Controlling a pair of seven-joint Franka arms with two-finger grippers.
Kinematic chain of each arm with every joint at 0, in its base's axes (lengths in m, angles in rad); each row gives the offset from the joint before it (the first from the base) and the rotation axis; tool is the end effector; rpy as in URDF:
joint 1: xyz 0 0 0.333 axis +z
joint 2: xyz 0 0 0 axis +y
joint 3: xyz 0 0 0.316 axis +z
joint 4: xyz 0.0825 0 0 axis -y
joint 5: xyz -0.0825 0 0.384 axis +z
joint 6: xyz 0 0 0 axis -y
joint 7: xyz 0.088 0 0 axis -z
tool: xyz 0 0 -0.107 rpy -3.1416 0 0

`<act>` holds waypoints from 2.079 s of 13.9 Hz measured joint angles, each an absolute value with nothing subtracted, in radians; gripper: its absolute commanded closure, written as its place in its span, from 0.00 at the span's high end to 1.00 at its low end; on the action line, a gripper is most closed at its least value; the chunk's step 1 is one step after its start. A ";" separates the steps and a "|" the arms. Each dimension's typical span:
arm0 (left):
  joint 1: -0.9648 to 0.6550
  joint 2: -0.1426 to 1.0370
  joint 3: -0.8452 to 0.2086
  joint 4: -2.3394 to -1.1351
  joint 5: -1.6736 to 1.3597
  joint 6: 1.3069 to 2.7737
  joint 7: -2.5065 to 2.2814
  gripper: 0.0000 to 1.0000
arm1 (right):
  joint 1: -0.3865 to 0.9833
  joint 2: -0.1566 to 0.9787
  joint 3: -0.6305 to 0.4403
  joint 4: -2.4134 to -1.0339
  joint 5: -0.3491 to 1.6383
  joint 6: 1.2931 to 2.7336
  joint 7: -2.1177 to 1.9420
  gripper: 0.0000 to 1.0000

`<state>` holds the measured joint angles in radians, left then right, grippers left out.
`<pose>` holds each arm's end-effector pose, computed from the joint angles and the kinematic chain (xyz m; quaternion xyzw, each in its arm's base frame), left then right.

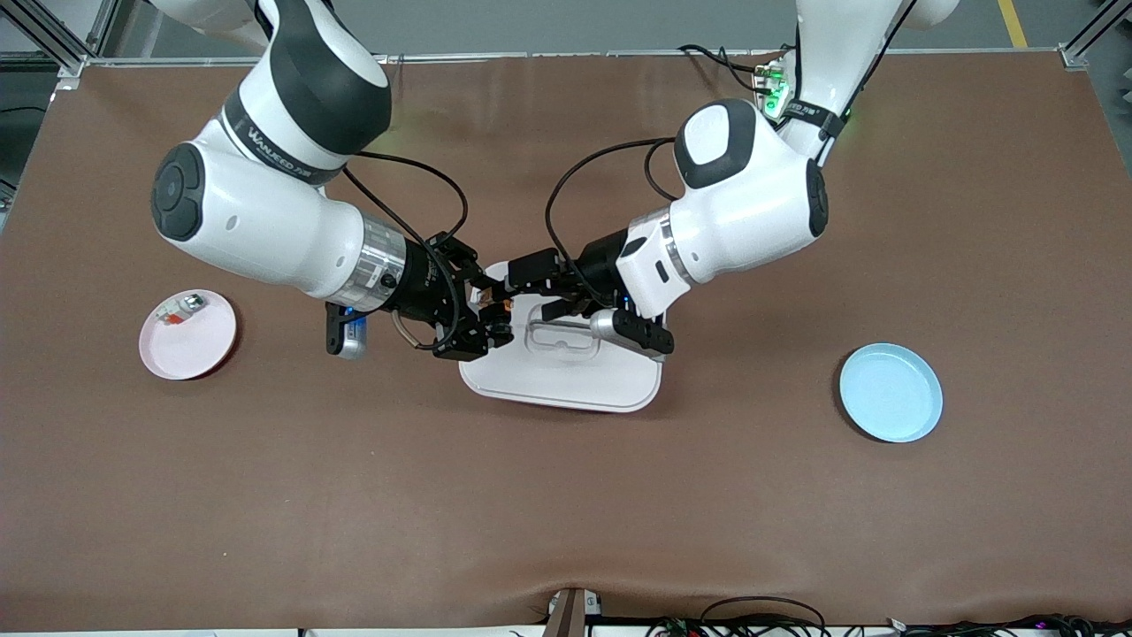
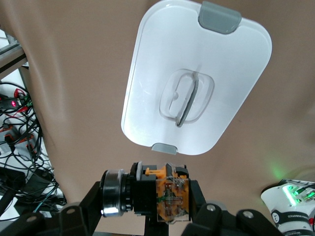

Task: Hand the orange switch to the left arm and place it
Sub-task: 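Grasp the switch with the left gripper from the right gripper, then open the right gripper and withdraw it while the left gripper holds the switch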

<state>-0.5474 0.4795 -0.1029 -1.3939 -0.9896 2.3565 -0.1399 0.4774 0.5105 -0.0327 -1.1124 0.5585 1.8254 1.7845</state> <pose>0.5913 -0.4436 0.4935 0.8801 0.0341 0.0282 0.4728 0.6306 0.3556 0.5555 -0.7270 0.6260 0.1951 0.2038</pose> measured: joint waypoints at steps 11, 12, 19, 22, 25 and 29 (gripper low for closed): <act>-0.549 0.481 -0.103 -1.394 -0.990 2.389 -0.138 0.57 | 0.508 0.521 -0.033 -1.086 0.559 1.859 1.862 0.00; -0.549 0.481 -0.103 -1.394 -0.990 2.391 -0.137 0.47 | 0.513 0.525 -0.033 -1.083 0.559 1.861 1.864 0.00; -0.549 0.481 -0.103 -1.388 -0.992 2.394 -0.098 0.06 | 0.528 0.533 -0.036 -1.079 0.559 1.881 1.887 0.00; -0.550 0.481 -0.103 -1.387 -0.992 2.396 -0.097 0.04 | 0.528 0.533 -0.037 -1.078 0.559 1.882 1.887 1.00; -0.549 0.481 -0.101 -1.388 -0.992 2.397 -0.078 0.04 | 0.517 0.533 -0.053 -1.068 0.559 1.871 1.878 1.00; -0.544 0.480 -0.098 -1.389 -0.951 2.393 -0.071 0.05 | 0.435 0.530 -0.062 -1.051 0.559 1.722 1.652 1.00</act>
<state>-0.5442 0.4803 -0.0981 -1.3890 -0.9511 2.3925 -0.0709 0.4349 0.5300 -0.0623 -1.0514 0.5590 1.7220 1.6517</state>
